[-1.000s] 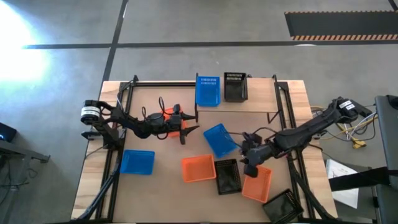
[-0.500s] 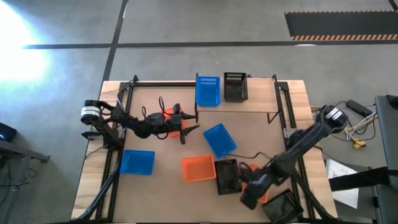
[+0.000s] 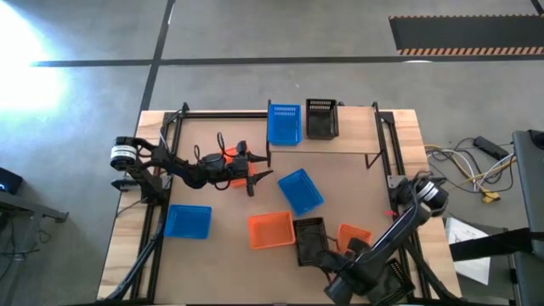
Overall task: Stack baskets on shelf by color
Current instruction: Put the bottom orange bin on the shelf
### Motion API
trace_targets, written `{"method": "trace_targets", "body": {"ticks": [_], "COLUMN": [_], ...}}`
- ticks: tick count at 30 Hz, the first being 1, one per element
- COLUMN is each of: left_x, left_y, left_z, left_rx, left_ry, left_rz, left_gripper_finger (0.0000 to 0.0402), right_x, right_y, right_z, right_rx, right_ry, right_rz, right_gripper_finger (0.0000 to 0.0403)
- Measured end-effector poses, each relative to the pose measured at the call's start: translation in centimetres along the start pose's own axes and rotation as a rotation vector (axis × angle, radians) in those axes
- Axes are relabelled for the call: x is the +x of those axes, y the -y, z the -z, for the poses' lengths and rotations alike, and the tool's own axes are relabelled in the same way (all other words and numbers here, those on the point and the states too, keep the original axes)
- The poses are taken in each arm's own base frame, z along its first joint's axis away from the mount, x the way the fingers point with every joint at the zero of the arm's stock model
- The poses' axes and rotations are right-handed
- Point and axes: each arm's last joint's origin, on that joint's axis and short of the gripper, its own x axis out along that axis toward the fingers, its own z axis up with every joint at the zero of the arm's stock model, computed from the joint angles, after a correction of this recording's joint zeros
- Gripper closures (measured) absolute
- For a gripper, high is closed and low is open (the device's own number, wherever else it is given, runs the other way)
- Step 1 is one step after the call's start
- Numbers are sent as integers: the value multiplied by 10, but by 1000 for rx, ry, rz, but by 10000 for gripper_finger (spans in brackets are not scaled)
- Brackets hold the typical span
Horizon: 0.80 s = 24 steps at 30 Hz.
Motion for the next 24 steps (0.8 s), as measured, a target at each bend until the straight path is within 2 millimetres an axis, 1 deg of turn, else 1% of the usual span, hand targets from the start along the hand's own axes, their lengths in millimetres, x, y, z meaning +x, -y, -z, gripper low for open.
{"method": "trace_targets", "body": {"ticks": [4, 6, 8, 11, 13, 14, 16, 18, 21, 24], "left_x": [0, 0, 0, 0, 0, 0, 0, 0, 0, 0], "left_y": [0, 0, 0, 0, 0, 0, 0, 0, 0, 0], "left_z": [0, 0, 0, 0, 0, 0, 0, 0, 1, 1], "left_rx": [-1, -2, -2, -3, -5, -10, -25, -28, -29, -30], "left_ry": [0, 1, 2, 2, 1, -1, -3, -3, -6, -10], "left_rz": [0, 0, 0, 0, 1, 1, 1, 2, 2, 3], "left_gripper_finger": [217, 217, 217, 217, 217, 217, 217, 217, 217, 217], "right_x": [16, 24, 29, 35, 35, 33, 21, 0, -44, -90], "right_y": [3, 4, 9, 22, 32, 38, 52, 68, 92, 123], "right_z": [-1, -2, -4, -3, 0, 2, 3, 1, -1, -2], "right_rx": [-61, -94, -125, -128, -133, -139, -142, -143, -150, -147], "right_ry": [-7, 3, 15, 13, 5, 2, -5, -2, 85, 231], "right_rz": [65, 96, 121, 169, 186, 191, 190, 184, 124, 49], "right_gripper_finger": [240, 249, 272, 326, 369, 381, 388, 392, 394, 394]}}
